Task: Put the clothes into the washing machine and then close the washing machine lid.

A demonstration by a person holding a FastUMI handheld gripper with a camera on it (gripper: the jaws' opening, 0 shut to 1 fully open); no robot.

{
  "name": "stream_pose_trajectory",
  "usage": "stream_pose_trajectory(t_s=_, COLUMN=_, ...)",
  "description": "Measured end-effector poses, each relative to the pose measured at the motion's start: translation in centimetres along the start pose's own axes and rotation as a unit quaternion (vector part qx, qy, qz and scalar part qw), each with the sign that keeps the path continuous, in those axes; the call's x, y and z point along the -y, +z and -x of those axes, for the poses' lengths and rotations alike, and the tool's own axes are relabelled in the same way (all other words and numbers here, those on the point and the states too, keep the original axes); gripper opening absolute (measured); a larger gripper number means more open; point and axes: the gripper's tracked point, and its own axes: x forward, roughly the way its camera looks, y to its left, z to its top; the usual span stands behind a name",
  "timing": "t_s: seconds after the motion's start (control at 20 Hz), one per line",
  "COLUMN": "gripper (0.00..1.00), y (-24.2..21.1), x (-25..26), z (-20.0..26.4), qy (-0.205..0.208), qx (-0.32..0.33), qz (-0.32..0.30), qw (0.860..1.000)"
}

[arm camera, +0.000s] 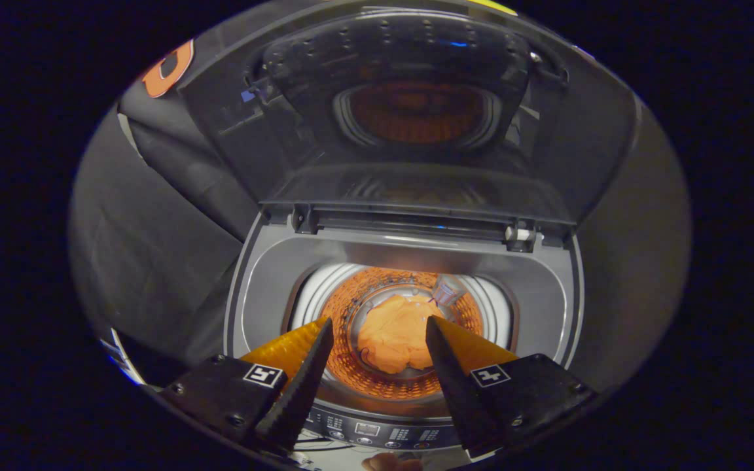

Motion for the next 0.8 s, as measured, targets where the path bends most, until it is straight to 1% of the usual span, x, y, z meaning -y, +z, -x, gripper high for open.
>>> stream_pose_trajectory(t_s=0.2, gripper=0.89, y=0.6, x=-0.4, z=2.0, qy=0.000, qx=0.008, qz=0.012, qw=1.000)
stream_pose_trajectory(t_s=0.4, gripper=0.89, y=3.0, x=-0.4, z=5.4, qy=-0.001, qx=0.032, qz=0.007, qw=0.999)
stream_pose_trajectory(t_s=0.65, gripper=0.89, y=8.6, x=-0.6, z=11.6, qy=-0.001, qx=0.083, qz=0.000, qw=0.997)
stream_pose_trajectory(t_s=0.8, gripper=0.89, y=11.7, x=-1.5, z=15.5, qy=0.007, qx=0.114, qz=0.000, qw=0.993)
